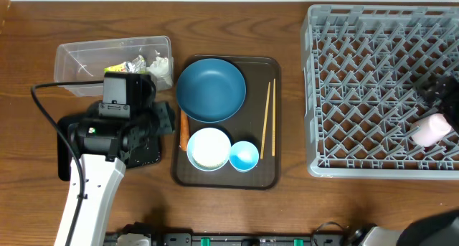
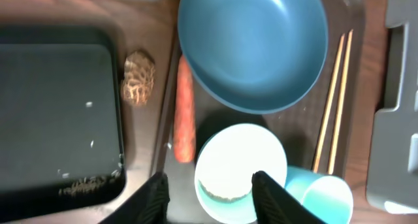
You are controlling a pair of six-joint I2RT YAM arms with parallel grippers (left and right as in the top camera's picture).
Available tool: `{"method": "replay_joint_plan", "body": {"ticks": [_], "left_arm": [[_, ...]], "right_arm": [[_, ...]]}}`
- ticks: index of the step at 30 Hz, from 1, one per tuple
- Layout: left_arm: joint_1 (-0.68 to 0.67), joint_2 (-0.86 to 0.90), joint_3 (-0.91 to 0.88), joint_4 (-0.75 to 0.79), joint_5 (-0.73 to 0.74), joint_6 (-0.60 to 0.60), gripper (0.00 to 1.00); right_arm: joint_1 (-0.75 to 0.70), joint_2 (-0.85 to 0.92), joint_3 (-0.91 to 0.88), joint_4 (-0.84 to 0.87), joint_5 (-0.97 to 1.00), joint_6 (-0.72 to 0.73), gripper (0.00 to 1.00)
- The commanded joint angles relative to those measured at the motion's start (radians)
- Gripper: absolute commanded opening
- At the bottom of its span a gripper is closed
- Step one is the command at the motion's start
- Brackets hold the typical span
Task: Sort waste into correct bins and load items into the dishwasher rack
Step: 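Grasp the light-blue cup with the left gripper and lift it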
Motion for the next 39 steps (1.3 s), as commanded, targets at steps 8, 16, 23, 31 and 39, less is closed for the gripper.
{"method": "replay_joint_plan", "body": {"ticks": [8, 16, 23, 31, 39], "left_arm": [[-0.064, 0.072, -0.001, -0.037, 0.098, 0.005, 0.50], [-0.238, 0.224, -0.001, -0.041, 0.143, -0.015, 0.50], [-0.380, 0.362, -0.001, -0.021, 0.142, -0.014, 0.50], [-0.437, 0.466, -0.001, 0.042, 0.138, -0.018, 0.40], [-0.437, 0.487, -0.001, 0.080, 0.138, -0.025, 0.19]], "right_arm": [[0.341, -0.125, 0.018, -0.161, -0.061, -0.170, 0.99], [0.463, -0.122, 0.017, -0.173, -0.006, -0.170, 0.99], [0.474, -0.121, 0.017, -0.180, 0.040, -0.170, 0.99], [0.474, -0.119, 0.017, -0.189, 0.040, -0.170, 0.99], [0.474, -0.119, 0.017, -0.199, 0.043, -0.170, 0.99]]}}
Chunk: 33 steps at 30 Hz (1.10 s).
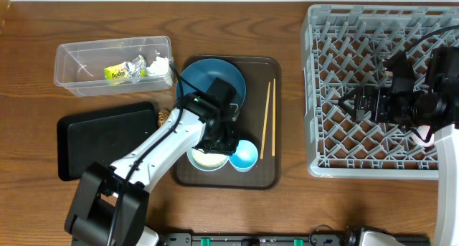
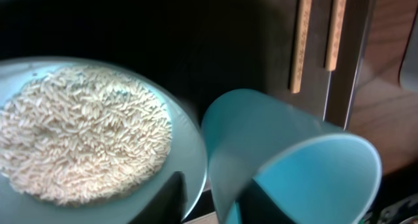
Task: Sort waste into correct bins and load items into the dishwasher rack
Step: 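Grasp the light-blue cup with the left gripper and lift it, then hand the light-blue cup from the left to the right gripper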
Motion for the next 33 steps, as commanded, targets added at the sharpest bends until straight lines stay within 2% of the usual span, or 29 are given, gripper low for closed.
{"method": "replay_joint_plan", "body": {"ticks": [1, 3, 12, 17, 21, 25, 33], "left_arm": [[0.000, 0.010, -0.001, 0.006, 0.005, 0.004, 0.12], [0.000, 0.010, -0.001, 0.007, 0.005, 0.004, 0.06], [0.002, 0.004, 0.002, 0.006, 0.007, 0.004, 0.06], [0.048, -0.056, 0.037, 0.007, 0.103, 0.005, 0.06], [0.127, -0.120, 0.058, 0.074, 0.288, 0.008, 0.06], [0.239, -0.137, 0.058, 0.235, 0.604, -0.039, 0.06], [0.365, -0.108, 0.058, 0.505, 0.944, -0.288, 0.06]], "right_arm": [[0.014, 0.004, 0.010, -0.004, 0.011, -0.017, 0.99], [0.014, 0.004, 0.010, -0.007, 0.019, -0.017, 0.99], [0.014, 0.004, 0.010, -0.024, 0.055, -0.017, 0.99], [0.014, 0.004, 0.010, -0.026, 0.105, -0.016, 0.99], [0.014, 0.008, 0.010, 0.024, 0.097, 0.000, 0.99], [0.015, 0.029, 0.010, 0.095, -0.005, 0.002, 0.99], [0.025, 0.126, 0.010, 0.170, -0.594, -0.248, 0.99]]}}
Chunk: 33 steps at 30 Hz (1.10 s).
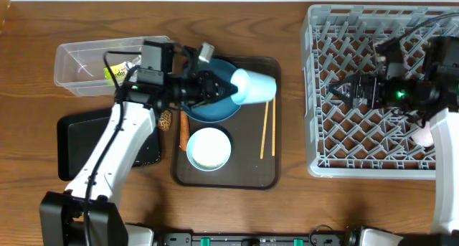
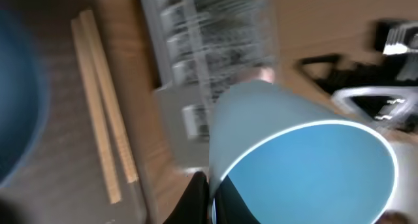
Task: Sort waste into correct bins and load items into the dishwasher rack
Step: 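Hand the light-blue cup from the left to the right gripper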
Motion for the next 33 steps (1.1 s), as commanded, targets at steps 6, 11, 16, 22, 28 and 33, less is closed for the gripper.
{"method": "replay_joint_plan", "body": {"ticks": [6, 11, 16, 22, 28, 33], "left_arm": [[0.018, 0.014, 0.014, 0.079, 0.252, -0.184, 0.06], [0.017, 0.014, 0.014, 0.080, 0.252, -0.184, 0.06], [0.017, 0.015, 0.014, 0.079, 0.252, -0.184, 0.06], [0.017, 0.015, 0.014, 0.079, 0.252, -0.184, 0.06], [0.017, 0.014, 0.014, 0.079, 0.252, -0.188, 0.06], [0.017, 0.014, 0.014, 0.080, 0.252, -0.188, 0.06]], "right_arm": [[0.105, 0.122, 0.010, 0.051, -0.448, -0.191, 0.99], [0.209, 0.180, 0.010, 0.129, -0.521, -0.190, 0.99], [0.288, 0.205, 0.010, 0.238, -0.577, -0.189, 0.99], [0.367, 0.206, 0.010, 0.324, -0.585, -0.187, 0.99], [0.425, 0.206, 0.010, 0.359, -0.583, -0.187, 0.99], [0.452, 0.206, 0.010, 0.360, -0.554, -0.187, 0.82]]}}
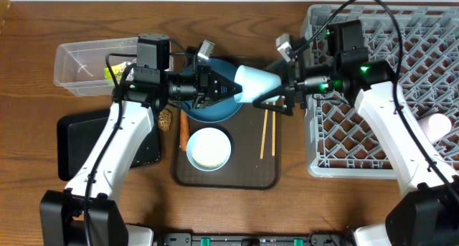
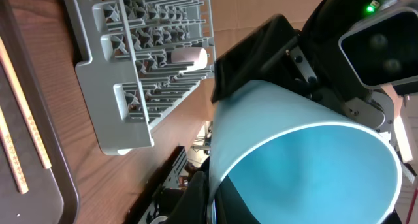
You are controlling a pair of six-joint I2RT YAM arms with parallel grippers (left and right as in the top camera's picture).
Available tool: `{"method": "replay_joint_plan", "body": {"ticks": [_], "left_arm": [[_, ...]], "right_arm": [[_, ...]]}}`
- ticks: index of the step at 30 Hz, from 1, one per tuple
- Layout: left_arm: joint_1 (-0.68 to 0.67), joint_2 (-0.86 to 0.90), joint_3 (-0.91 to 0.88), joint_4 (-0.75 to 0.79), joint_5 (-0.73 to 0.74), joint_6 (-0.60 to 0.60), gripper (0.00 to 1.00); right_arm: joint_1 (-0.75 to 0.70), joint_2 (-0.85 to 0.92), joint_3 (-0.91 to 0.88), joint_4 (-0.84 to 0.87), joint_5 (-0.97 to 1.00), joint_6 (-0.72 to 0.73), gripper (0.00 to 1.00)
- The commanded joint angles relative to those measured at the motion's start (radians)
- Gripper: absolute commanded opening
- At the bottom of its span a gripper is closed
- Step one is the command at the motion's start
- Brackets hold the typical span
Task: Sort waste into correct bins and load items into the dishwasher rack
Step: 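Hand the light-blue cup from the left to the right gripper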
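A light blue cup (image 1: 257, 81) hangs on its side over the brown tray (image 1: 265, 176), closed end toward the rack. My left gripper (image 1: 231, 88) is shut on its rim; in the left wrist view one finger (image 2: 201, 196) presses the rim of the cup (image 2: 307, 152). My right gripper (image 1: 275, 84) stands open, with one finger on each side of the cup's closed end, and shows behind the cup as the right gripper (image 2: 261, 51). The grey dishwasher rack (image 1: 401, 142) holds a pink cup (image 1: 437, 124).
On the tray lie a dark blue bowl (image 1: 204, 106), a white bowl of rice (image 1: 209, 147), chopsticks (image 1: 267, 131) and a carrot (image 1: 183, 131). A mushroom (image 1: 166, 119) lies beside the black bin (image 1: 100, 142). A clear bin (image 1: 93, 59) with wrappers is at the back left.
My right gripper has moved left from above the rack to the cup's closed end. My left gripper still holds the cup on its side above the tray.
At first my left gripper was open above the tray's left edge, the cup lying by the rice bowl. Then it was down at the cup. Then it held the cup raised over the blue bowl, and now my right gripper straddles the other end.
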Motion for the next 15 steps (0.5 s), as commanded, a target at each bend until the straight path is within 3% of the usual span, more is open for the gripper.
{"method": "replay_joint_plan", "body": {"ticks": [1, 8, 10, 15], "left_arm": [[-0.001, 0.007, 0.014, 0.002, 0.021, -0.002, 0.06], [-0.001, 0.007, 0.014, 0.002, 0.020, -0.002, 0.06], [-0.001, 0.007, 0.014, 0.002, 0.020, 0.002, 0.07], [-0.001, 0.007, 0.014, -0.005, -0.012, 0.101, 0.24]], "right_arm": [[0.016, 0.005, 0.010, -0.002, -0.005, -0.008, 0.77], [0.016, 0.005, 0.010, 0.002, 0.030, -0.008, 0.51], [0.016, 0.005, 0.010, 0.001, 0.041, -0.008, 0.48], [0.013, 0.005, 0.010, 0.000, 0.133, 0.042, 0.47]]}}
